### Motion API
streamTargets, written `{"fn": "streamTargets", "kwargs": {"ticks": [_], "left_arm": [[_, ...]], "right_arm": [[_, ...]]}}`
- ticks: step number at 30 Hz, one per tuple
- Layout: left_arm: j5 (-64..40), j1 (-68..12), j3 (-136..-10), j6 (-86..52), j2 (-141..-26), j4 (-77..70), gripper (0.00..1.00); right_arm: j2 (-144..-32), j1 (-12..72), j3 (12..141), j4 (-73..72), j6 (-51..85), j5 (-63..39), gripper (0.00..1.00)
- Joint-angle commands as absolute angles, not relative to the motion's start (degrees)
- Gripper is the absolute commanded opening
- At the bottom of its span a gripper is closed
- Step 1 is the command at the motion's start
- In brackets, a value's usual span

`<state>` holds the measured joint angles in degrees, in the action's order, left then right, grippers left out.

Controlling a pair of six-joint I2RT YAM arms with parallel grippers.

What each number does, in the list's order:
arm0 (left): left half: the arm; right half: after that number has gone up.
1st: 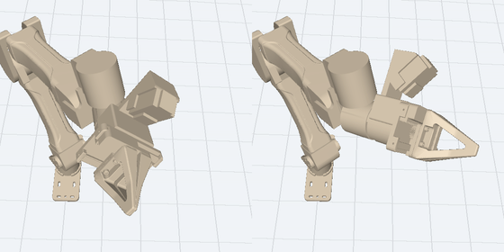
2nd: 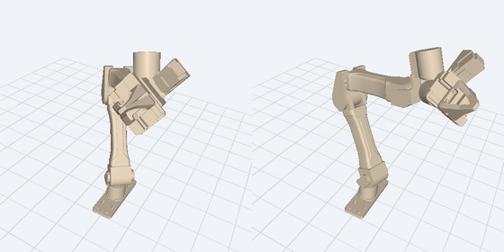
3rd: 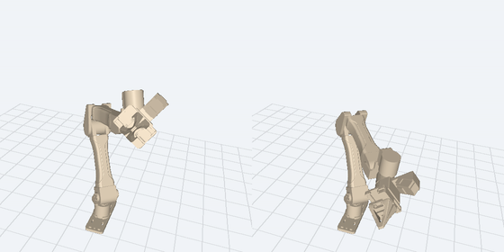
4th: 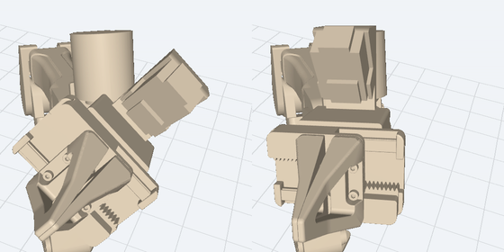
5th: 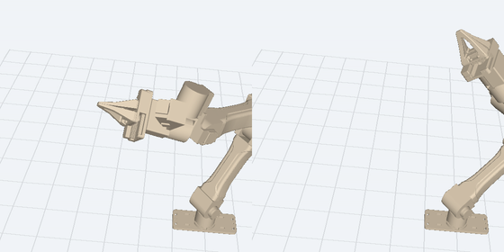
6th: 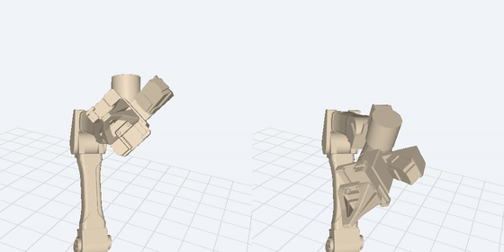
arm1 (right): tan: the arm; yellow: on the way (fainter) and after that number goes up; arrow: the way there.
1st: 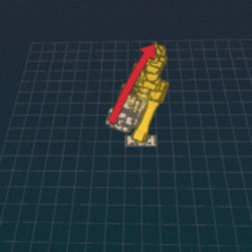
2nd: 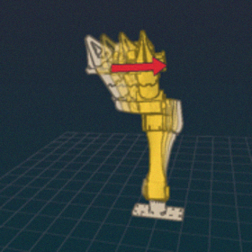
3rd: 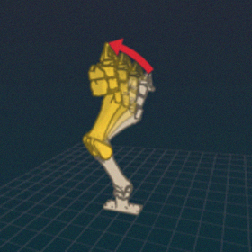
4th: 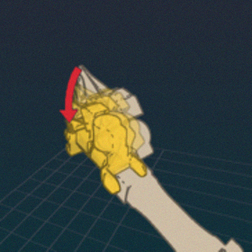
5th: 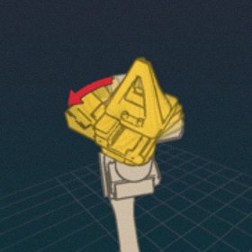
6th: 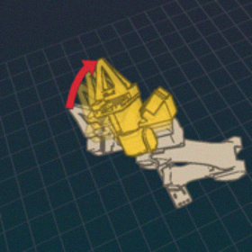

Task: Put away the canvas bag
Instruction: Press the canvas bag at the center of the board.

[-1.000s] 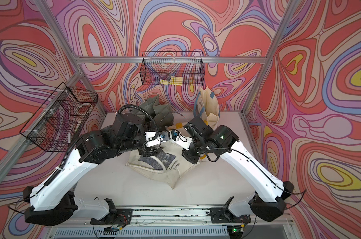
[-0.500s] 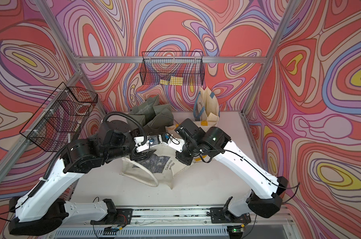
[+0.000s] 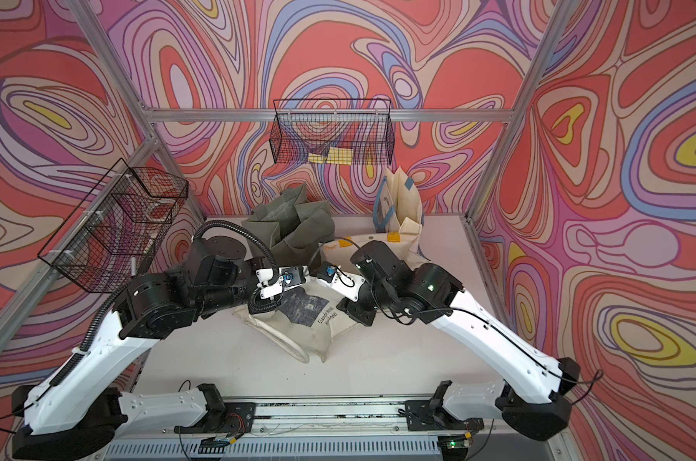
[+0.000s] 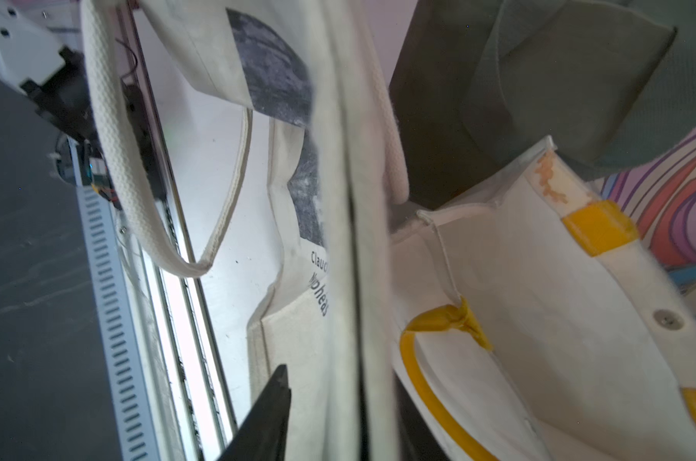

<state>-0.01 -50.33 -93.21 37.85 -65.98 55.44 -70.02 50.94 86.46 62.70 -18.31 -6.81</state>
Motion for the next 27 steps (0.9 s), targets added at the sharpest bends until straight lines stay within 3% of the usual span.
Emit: {"fn": "streamTargets", "kwargs": {"ticks": [1, 5, 9, 12, 15, 16, 17, 19, 21, 23, 27], "left_arm": [[-6.5, -46.85, -93.21, 36.82, -62.28, 49.37, 0.0], [-13.96, -43.96, -92.76, 35.99, -60.79, 47.05, 0.0], [-15.63, -43.25, -93.17, 35.81, -61.39, 46.49, 0.0], [-15.6, -43.07, -93.18, 35.85, -61.94, 46.45, 0.0], [-13.0, -42.96, -93.18, 36.04, -62.11, 46.92, 0.0], [-12.0, -42.98, -93.23, 36.12, -62.2, 47.3, 0.0], [-11.64, -42.93, -93.96, 36.25, -62.47, 48.25, 0.08], [-12.62, -42.98, -96.51, 35.27, -63.91, 50.68, 0.37], [-15.21, -43.21, -99.97, 33.48, -65.69, 52.77, 0.53], [-15.49, -45.18, -102.82, 32.9, -67.53, 53.97, 0.61], [-11.61, -50.48, -105.92, 34.35, -70.97, 55.87, 0.64]], "right_arm": [[-64.75, 49.35, 79.55, 54.21, -16.97, -10.33, 0.53], [-58.41, 45.2, 71.91, 44.98, -14.56, -16.04, 0.59], [-56.63, 43.68, 67.88, 36.43, -12.92, -20.05, 0.54], [-56.91, 43.63, 67.02, 32.0, -12.75, -20.7, 0.33], [-57.63, 43.68, 69.14, 32.92, -14.5, -19.91, 0.03], [-58.1, 43.66, 70.6, 34.4, -15.04, -18.84, 0.0], [-58.78, 43.61, 72.32, 36.47, -15.73, -18.34, 0.0], [-61.11, 43.67, 77.07, 41.81, -16.9, -17.96, 0.0], [-64.21, 43.68, 82.89, 48.37, -18.03, -17.93, 0.0], [-67.63, 43.67, 88.65, 54.52, -18.84, -17.47, 0.0], [-71.85, 43.65, 95.79, 61.49, -19.49, -16.79, 0.0]]}}
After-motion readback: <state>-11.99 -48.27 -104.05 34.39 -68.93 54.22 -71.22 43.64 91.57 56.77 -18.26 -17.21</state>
